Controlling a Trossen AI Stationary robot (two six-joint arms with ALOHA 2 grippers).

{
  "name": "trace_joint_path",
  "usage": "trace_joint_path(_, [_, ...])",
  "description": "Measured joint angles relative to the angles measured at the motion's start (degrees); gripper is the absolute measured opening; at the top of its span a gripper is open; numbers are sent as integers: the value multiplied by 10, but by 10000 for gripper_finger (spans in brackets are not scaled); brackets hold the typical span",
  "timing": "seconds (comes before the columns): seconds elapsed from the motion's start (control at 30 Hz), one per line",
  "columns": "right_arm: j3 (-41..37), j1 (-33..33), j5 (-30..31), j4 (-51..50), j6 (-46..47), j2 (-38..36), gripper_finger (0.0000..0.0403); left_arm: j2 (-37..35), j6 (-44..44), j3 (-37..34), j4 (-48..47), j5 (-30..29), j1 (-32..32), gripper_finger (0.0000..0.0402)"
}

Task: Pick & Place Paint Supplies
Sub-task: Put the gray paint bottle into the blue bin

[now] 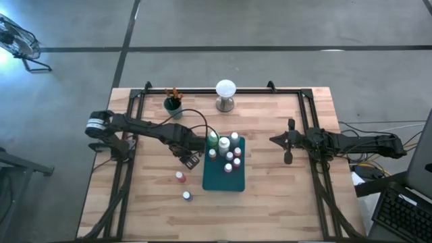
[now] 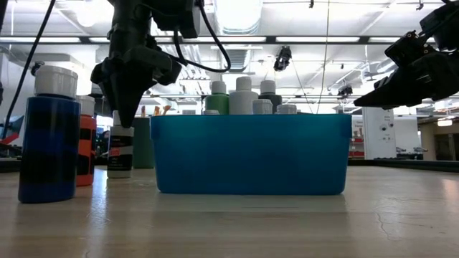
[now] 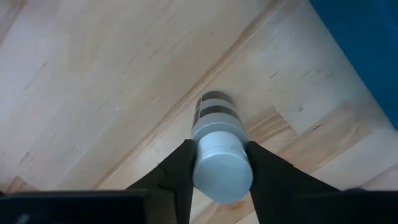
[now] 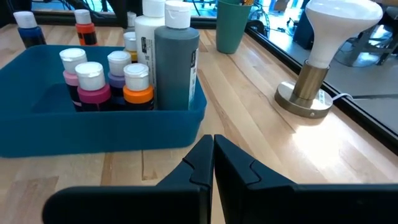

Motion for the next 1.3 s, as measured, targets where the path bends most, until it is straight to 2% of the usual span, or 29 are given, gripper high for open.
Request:
trace_joint_path(0.87, [0, 0, 0, 0, 7, 0, 8, -1, -25, 1, 5, -5, 0, 122])
trace_joint_path(1.3, [0, 0, 0, 0, 0, 0, 8, -41, -66, 6, 3, -14, 0, 122])
